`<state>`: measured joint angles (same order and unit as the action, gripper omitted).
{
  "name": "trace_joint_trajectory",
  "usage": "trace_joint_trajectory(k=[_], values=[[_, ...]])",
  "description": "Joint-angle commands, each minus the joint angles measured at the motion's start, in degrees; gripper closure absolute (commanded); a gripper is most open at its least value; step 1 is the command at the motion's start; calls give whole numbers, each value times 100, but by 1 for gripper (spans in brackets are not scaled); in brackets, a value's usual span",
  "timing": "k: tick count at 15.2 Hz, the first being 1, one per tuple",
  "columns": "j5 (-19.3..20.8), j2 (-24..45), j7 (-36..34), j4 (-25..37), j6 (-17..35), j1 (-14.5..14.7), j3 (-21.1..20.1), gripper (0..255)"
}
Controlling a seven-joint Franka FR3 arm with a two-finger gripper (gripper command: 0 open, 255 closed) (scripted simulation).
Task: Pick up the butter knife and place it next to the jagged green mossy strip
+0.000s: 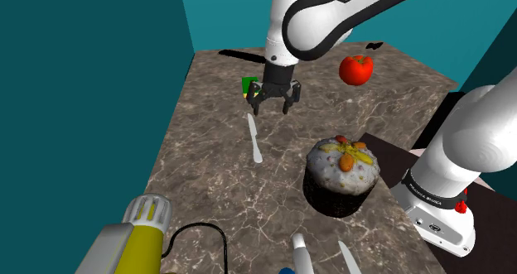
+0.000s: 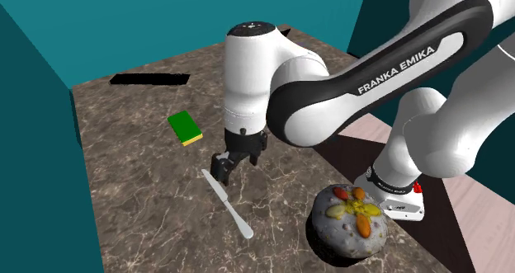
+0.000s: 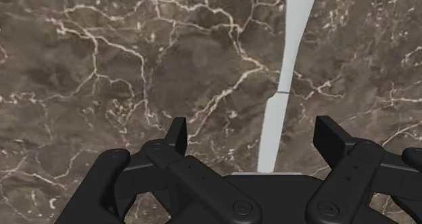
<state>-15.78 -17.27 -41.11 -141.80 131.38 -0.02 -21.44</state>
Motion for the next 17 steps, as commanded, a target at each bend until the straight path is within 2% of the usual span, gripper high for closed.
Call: trace_joint_trajectory(k=[1,3,10,17], values=[[106,490,-537,174,425,-63,-230,0],[281,885,-974,367,694,-128,-373,0],[475,1375,-1122,254,1281,-126,-452,0],[496,1418,-1137,247,1329,-125,-456,0]])
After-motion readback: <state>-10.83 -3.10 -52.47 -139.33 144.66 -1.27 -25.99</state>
